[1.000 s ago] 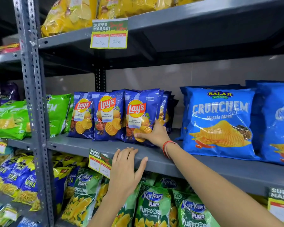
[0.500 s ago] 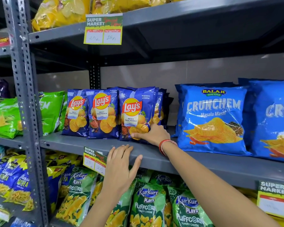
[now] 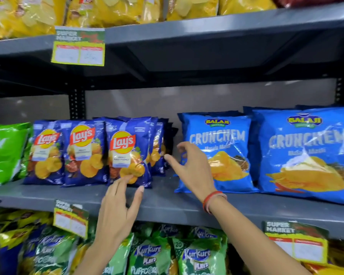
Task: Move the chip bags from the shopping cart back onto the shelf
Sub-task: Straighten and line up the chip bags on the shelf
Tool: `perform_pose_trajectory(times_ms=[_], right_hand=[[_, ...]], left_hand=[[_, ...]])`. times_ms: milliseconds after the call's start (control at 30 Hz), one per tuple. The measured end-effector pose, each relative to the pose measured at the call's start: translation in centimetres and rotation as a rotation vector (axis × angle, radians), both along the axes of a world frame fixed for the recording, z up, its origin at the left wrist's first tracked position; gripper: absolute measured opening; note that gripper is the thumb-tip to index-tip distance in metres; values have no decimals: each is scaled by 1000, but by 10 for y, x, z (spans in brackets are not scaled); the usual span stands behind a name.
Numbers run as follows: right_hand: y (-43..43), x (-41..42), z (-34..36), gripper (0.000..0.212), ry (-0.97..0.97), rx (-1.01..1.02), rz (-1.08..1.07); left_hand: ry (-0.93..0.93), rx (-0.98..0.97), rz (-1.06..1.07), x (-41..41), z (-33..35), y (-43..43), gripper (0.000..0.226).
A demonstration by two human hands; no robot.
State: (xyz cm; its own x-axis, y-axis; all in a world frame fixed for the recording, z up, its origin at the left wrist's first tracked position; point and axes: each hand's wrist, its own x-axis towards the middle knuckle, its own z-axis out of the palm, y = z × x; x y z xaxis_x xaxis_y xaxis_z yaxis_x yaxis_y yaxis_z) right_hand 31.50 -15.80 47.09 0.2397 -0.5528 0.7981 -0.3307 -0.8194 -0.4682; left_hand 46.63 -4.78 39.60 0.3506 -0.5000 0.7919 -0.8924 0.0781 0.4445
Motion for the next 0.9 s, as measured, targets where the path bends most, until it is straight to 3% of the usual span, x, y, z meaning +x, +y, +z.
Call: perform_pose_trajectory(times_ms=[133, 233, 333, 433, 500, 567, 633, 667, 733, 800, 900], right_hand=[[-37, -48, 6, 52, -232, -133, -326], [-59, -73, 8, 60, -251, -59, -496], [-69, -86, 6, 69, -285, 144, -400], [-74, -89, 9, 82, -385, 388, -237], [-82, -89, 10, 91, -454, 585, -128], [-89, -91, 14, 105, -505, 717, -13], [-96, -93, 17, 111, -522, 766, 60], [-95, -94, 19, 102, -518, 760, 79], [-92, -96, 22, 78, -503, 725, 79], [-94, -97, 25, 72, -502, 680, 78], [-95, -96, 26, 61, -527, 600, 165]], left_hand=[[146, -105, -251, -33, 36, -37, 53], [350, -26, -397, -59, 67, -71, 52], [569, 146, -442, -74, 89, -111, 57], [747, 356, -495, -76, 99, -139, 109], [822, 400, -582, -80, 100, -147, 122], [865, 365, -629, -83, 101, -148, 107], [937, 367, -628, -80, 97, -152, 111], [958, 363, -650, -78, 96, -153, 106], [973, 309, -728, -79, 97, -148, 68], [978, 237, -789, -80, 97, -147, 38], [963, 102, -864, -81, 96, -146, 28]])
